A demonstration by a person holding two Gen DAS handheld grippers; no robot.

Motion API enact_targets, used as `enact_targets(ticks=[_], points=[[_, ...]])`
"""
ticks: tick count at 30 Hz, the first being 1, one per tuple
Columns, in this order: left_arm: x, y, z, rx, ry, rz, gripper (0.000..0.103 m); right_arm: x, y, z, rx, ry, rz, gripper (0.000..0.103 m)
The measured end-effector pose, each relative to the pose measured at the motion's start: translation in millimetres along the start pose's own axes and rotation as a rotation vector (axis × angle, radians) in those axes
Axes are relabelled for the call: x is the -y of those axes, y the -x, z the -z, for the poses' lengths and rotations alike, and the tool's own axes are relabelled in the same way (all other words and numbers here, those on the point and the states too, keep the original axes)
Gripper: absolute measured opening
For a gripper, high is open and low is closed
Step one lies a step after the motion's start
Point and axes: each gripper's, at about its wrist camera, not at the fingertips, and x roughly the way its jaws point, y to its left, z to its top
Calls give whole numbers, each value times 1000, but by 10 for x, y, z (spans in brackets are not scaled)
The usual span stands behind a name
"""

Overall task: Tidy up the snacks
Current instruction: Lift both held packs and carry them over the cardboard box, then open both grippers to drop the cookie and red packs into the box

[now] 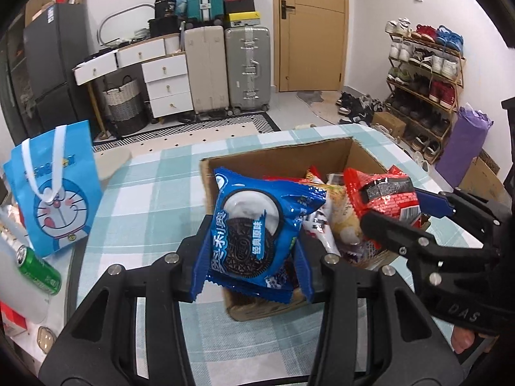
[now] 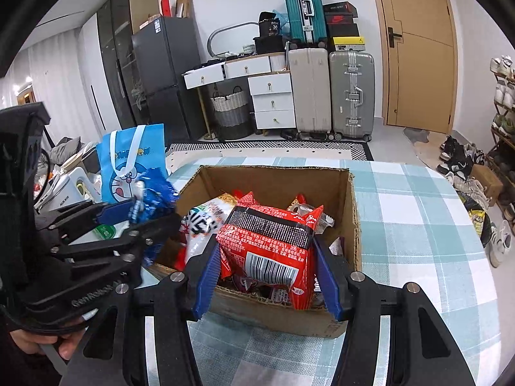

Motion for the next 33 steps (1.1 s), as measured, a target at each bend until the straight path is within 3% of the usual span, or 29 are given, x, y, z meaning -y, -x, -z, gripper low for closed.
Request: enact_targets(ticks=[10, 20, 22, 24, 28, 30, 33], points=[[9, -316, -54, -18, -5, -15, 42, 81, -71, 27, -6, -5, 31, 55], [-12, -296, -8, -15, 6, -3, 42, 27, -136, 46, -25, 22, 47, 58], [-28, -293, -9, -16, 4, -6, 42, 25, -124, 44, -26, 27, 50, 59], [-33, -278, -12, -14, 9, -5, 42, 28, -90, 48, -19, 27, 60, 69], [-67, -216, 3, -6, 12, 0, 43, 66, 17, 40, 6, 24, 78, 70], [-70, -186, 2, -7, 14, -1, 48, 93, 80, 47, 15, 20, 86, 77], [-79, -87, 12, 13, 25, -2, 71, 150, 180, 78, 31, 7, 93, 87]])
